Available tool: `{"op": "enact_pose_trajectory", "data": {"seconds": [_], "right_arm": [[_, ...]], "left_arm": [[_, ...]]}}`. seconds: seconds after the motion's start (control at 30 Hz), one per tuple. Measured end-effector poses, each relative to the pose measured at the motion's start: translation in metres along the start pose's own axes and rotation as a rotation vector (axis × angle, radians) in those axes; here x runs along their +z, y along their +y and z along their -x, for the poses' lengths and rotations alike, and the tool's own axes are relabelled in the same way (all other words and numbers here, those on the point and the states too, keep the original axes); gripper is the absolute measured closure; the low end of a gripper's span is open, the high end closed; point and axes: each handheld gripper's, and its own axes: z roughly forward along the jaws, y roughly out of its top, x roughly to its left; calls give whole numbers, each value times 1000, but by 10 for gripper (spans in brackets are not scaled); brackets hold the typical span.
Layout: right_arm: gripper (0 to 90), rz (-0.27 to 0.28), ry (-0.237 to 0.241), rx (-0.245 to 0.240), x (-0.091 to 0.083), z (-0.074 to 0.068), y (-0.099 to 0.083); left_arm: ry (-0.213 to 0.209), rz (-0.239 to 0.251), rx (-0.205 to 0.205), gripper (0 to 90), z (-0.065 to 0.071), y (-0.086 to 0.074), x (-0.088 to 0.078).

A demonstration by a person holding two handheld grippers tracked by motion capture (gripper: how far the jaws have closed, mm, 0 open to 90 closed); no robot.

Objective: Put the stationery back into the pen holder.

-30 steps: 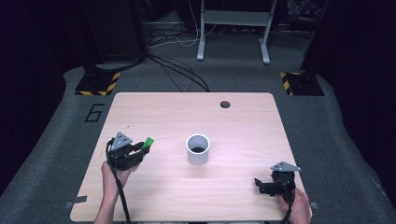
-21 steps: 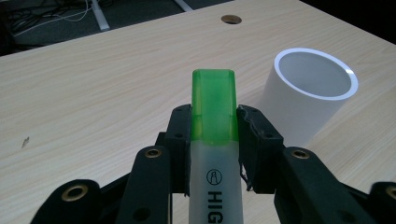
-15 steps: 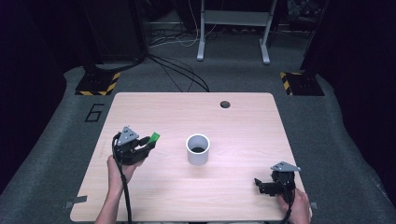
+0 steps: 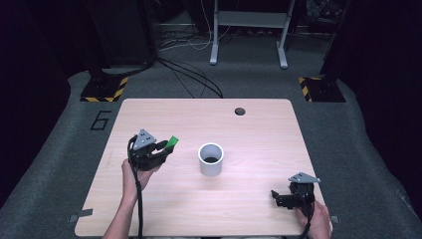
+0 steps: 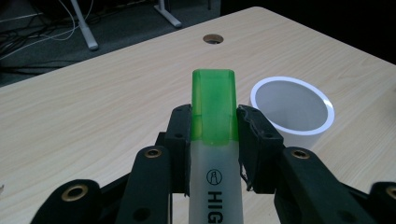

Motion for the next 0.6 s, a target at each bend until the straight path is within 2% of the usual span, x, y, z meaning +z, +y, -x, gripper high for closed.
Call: {"op": "enact_pose_trajectory", "data": {"seconds": [0.17, 0.53, 0.57, 0.6], "right_arm": [[0, 0, 0, 1, 0, 0, 0], [0, -4, 0, 0, 0, 0, 0], [0, -5, 0, -1, 0, 0, 0], [0, -2, -2, -1, 0, 0, 0]], "left_arm": [[-10, 5, 26, 672, 4, 8, 6], [-38, 17, 43, 672, 13, 21, 17], [-32, 35, 46, 672, 14, 22, 19], [-40, 23, 50, 672, 14, 23, 19]]}}
